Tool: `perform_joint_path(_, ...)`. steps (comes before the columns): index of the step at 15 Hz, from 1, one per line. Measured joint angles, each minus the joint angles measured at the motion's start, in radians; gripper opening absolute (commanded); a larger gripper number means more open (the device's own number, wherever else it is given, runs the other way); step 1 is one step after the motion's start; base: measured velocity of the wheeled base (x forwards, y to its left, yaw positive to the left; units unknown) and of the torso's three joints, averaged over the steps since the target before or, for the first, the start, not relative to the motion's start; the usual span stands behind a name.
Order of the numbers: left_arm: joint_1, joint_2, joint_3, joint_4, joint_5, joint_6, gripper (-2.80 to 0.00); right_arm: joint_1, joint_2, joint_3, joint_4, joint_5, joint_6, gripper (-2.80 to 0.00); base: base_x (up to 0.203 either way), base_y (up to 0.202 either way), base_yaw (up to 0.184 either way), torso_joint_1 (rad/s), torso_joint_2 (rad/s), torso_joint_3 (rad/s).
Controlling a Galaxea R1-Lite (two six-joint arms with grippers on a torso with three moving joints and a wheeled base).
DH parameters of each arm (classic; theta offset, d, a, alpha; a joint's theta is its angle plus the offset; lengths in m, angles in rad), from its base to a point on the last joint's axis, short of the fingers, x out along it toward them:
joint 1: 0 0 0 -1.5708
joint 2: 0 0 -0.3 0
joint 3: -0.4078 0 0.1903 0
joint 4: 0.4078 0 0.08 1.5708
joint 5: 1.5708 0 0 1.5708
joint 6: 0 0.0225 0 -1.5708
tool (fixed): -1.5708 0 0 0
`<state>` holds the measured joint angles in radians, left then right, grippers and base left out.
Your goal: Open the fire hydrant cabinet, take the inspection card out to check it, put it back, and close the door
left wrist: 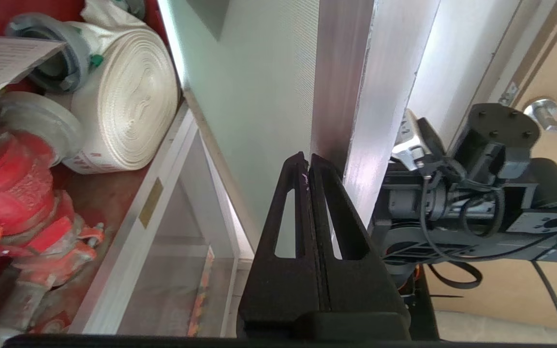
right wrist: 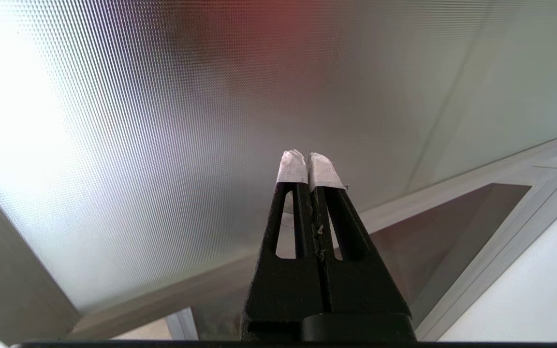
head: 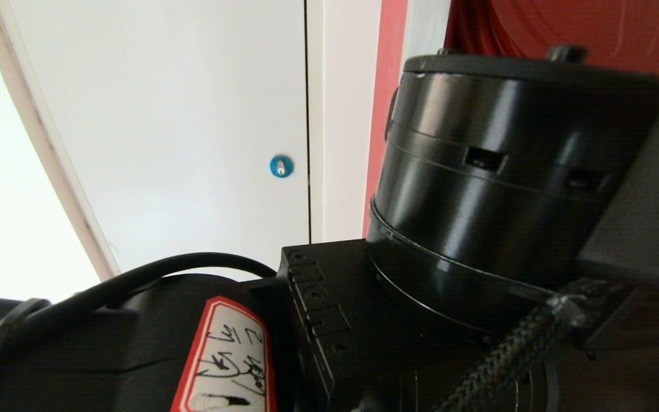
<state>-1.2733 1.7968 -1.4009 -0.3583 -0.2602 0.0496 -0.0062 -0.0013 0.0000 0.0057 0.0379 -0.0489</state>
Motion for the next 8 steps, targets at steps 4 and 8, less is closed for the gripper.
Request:
perform_joint_path(4,-0.02,0.001,0.0,0.0,-0.001,-0.009,-2.8,0.0,0.0,0.0,0.0,0.0,0.0,-2.8,0.0,0.0,0.0,0.0,0.0,0.0)
perform_joint_path(8,-0.023,0.001,0.0,0.0,-0.001,-0.01,-2.8,0.0,0.0,0.0,0.0,0.0,0.0,-2.8,0.0,0.0,0.0,0.0,0.0,0.0)
